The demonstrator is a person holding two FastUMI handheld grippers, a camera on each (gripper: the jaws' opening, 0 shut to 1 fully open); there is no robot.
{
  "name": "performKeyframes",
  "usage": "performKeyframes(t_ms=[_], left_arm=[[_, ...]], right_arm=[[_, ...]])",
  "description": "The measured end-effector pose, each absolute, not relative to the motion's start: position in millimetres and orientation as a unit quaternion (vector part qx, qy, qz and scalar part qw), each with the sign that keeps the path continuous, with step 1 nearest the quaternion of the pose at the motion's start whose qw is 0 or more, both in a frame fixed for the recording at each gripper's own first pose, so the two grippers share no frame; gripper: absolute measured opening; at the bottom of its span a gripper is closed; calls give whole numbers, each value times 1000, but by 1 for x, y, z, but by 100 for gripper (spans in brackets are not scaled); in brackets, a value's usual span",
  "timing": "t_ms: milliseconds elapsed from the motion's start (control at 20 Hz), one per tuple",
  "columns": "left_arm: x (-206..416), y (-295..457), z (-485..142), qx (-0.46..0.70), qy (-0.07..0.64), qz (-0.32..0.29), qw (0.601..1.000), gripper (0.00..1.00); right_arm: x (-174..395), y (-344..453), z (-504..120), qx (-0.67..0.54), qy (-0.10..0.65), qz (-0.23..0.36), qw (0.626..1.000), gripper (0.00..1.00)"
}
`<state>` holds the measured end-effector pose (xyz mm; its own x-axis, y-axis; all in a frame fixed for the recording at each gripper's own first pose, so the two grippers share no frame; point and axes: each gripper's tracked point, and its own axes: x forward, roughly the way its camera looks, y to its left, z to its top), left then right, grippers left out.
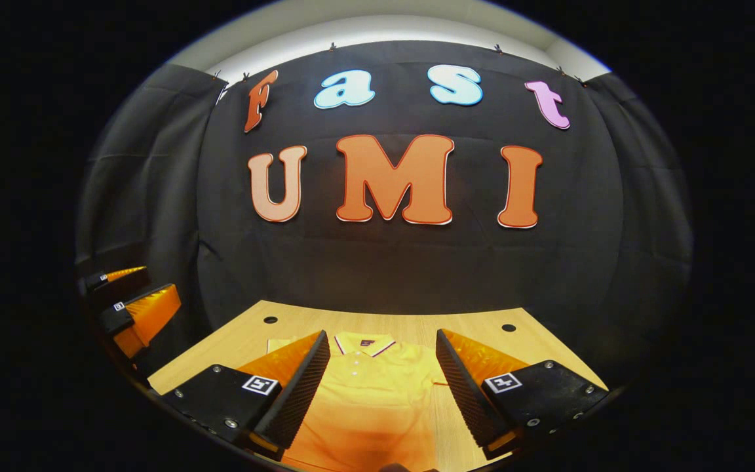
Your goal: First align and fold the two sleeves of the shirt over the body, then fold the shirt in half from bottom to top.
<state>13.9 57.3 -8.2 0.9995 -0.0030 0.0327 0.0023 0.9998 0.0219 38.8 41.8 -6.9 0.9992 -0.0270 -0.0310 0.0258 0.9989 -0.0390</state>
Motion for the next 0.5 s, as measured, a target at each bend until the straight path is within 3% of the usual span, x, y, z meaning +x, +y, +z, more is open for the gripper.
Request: performKeyframes(t_ms=[500], left_arm=[[20,65,-2,26,-19,23,999,98]], right_arm=[[122,-11,-46,-13,103,-37,994,99]])
